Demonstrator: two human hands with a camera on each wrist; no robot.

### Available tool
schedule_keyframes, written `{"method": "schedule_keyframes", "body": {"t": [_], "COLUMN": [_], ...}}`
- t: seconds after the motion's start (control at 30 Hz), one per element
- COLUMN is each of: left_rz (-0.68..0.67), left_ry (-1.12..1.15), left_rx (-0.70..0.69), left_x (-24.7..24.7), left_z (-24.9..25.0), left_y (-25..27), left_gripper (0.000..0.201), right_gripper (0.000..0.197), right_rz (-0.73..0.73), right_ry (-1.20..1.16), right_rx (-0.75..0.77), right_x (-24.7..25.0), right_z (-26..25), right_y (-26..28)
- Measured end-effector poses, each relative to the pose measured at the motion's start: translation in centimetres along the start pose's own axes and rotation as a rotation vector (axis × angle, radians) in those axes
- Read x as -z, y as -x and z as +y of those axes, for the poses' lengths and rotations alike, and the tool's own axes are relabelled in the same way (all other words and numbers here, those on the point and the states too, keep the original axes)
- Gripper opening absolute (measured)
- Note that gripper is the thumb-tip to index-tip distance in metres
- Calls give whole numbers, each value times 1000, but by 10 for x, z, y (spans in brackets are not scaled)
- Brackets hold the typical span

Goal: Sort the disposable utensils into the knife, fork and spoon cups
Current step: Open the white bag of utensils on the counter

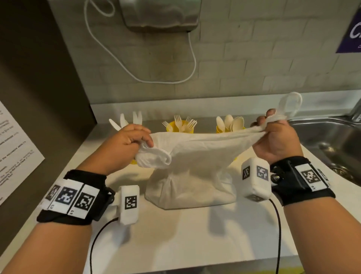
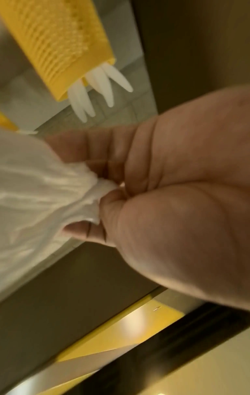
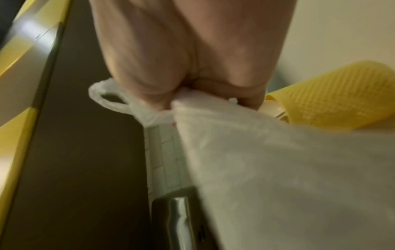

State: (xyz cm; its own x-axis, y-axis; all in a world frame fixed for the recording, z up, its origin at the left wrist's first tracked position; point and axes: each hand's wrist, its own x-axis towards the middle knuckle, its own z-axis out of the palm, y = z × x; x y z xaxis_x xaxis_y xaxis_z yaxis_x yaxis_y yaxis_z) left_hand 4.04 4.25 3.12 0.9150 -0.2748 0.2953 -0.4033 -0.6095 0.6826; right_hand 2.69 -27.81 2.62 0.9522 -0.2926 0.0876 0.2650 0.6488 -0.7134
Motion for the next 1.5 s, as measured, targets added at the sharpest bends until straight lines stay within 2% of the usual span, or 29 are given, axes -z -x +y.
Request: {"method": "schedule_keyframes", "body": {"t": [0.1,0.13,0.17,0.2,0.23,0.3,0.33,0.4,0.5,0.6,0.63,0.7,0.73,0.77,0.83,0.9,0.97,1.03,1.1,1.17,1.27,1.3,1.33,1.37,1.4,1.43,1.5], "left_rz": [67,112,169,234,306,430,451,434,437,374,300,69,-65,-185,-335,-369,-290,-157,-13,90,113,107,169,222,346,415,395], "left_ry": [-222,-265,-267,-211,-76,402,650,1067,1538,1569,1490,1258,1082,862,400,117,4,75,338,677,1142,1333,1457,1578,1637,1643,1528], "left_rx": [108,152,195,235,281,361,397,457,537,566,551,449,366,289,184,208,288,396,506,601,678,686,715,747,766,760,767], "left_x": [-3,-4,-5,-5,-6,-8,-8,-8,-6,-3,-3,-4,-6,-10,-17,-23,-27,-34,-42,-46,-49,-50,-50,-51,-53,-54,-46], "left_z": [0,-2,-6,-7,-8,-3,3,16,20,15,15,13,8,2,-4,-13,-26,-35,-38,-35,-35,-35,-37,-39,-41,-45,-42], "left_y": [-3,-5,-6,-8,-10,-13,-15,-17,-15,-8,-2,9,15,19,26,29,28,28,28,27,24,21,20,16,12,9,12], "left_gripper": [46,44,43,44,44,41,40,42,41,30,32,15,21,27,23,34,42,42,37,31,19,22,48,62,54,43,36], "right_gripper": [12,10,25,39,44,33,27,29,8,38,48,61,67,69,61,47,34,29,25,37,53,51,46,40,37,37,32], "right_rz": [-103,-148,-164,-160,-188,-255,-241,-198,-255,-212,-204,-207,-187,-163,-131,-85,-48,-79,-81,-60,-76,-94,-110,-122,-132,-137,-142], "right_ry": [56,126,261,507,861,1475,1538,1454,1507,1559,1645,1786,1738,1584,1064,547,261,171,160,105,-1,-30,-38,-32,-37,-47,-34], "right_rx": [-71,-93,-120,-123,-100,17,28,-5,-21,1,-5,-31,-83,-150,-260,-364,-400,-409,-430,-455,-446,-446,-448,-451,-463,-486,-544], "right_x": [5,3,1,-1,-4,-8,-8,-6,-4,-2,-1,-2,-4,-4,-6,-7,-2,3,10,18,24,27,27,26,23,23,25], "right_z": [1,1,1,1,2,5,7,13,22,22,21,22,22,22,22,19,18,21,26,32,36,37,38,38,38,37,38], "right_y": [9,13,16,19,21,25,24,23,17,14,12,9,10,10,13,19,21,25,26,27,29,29,30,33,36,37,38]}}
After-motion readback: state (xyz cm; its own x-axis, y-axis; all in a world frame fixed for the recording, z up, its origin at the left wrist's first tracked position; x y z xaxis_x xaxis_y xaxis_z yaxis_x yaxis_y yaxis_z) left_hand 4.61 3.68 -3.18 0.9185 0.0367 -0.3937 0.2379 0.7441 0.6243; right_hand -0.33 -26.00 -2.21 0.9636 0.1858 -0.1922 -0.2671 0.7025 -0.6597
